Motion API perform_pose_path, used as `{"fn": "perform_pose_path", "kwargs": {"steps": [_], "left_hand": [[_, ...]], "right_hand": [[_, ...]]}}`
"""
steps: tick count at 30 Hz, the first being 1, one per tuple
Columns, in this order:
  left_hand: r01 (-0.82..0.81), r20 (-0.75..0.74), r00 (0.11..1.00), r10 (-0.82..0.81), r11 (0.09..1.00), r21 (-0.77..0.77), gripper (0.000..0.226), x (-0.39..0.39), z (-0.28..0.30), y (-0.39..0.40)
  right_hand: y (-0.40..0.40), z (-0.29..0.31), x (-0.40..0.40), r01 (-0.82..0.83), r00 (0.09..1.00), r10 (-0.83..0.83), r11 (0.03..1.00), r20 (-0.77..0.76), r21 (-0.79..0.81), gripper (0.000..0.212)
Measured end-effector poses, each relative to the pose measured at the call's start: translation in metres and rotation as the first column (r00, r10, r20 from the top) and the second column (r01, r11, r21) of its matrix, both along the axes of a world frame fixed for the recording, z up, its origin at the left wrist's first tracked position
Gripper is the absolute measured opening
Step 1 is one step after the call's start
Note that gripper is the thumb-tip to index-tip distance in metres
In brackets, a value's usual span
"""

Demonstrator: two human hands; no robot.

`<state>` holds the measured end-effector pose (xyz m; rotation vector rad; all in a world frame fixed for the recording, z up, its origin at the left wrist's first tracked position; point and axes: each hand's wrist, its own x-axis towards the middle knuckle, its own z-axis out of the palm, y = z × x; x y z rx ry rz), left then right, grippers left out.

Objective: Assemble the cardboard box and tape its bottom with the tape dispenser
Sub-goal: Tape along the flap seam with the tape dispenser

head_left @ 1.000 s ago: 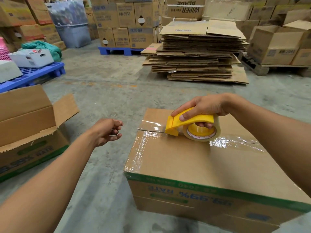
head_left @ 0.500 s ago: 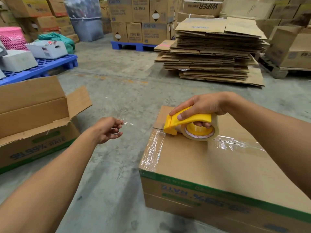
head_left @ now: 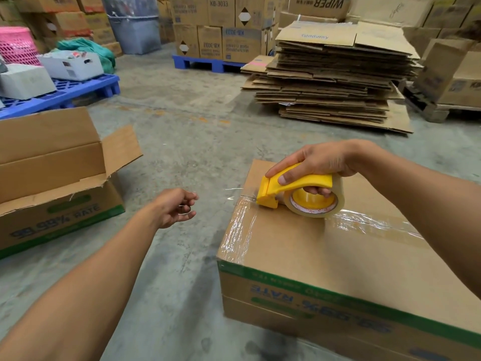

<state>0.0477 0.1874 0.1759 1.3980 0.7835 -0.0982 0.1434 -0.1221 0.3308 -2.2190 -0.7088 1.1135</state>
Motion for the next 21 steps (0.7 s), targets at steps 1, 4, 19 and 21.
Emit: {"fn": "perform_pose_path", "kwargs": {"steps": [1,4,19,21], "left_hand": [[0.002,-0.005,1.0,-0.002,1.0,-0.012,0.012,0.0,-0.004,0.0],[0.011,-0.016,1.0,-0.012,0.998,-0.055,0.012,0.0,-0.013,-0.003],[0.052,-0.03,0.997,-0.074,0.888,-0.457,0.012,-0.007,-0.073,-0.04],[0.042,-0.015,0.998,-0.058,0.856,-0.515,0.013,-0.007,-0.082,-0.045]], "right_hand": [[0.0,0.0,0.0,0.004,1.0,-0.004,1.0,-0.004,0.001,0.037],[0.0,-0.001,0.001,0.003,1.0,-0.003,1.0,-0.006,0.003,0.037],[-0.001,-0.001,0.0,0.008,1.0,-0.008,1.0,-0.011,0.01,0.046],[-0.001,-0.001,0.001,-0.003,1.0,0.003,1.0,-0.018,0.007,0.048]]}}
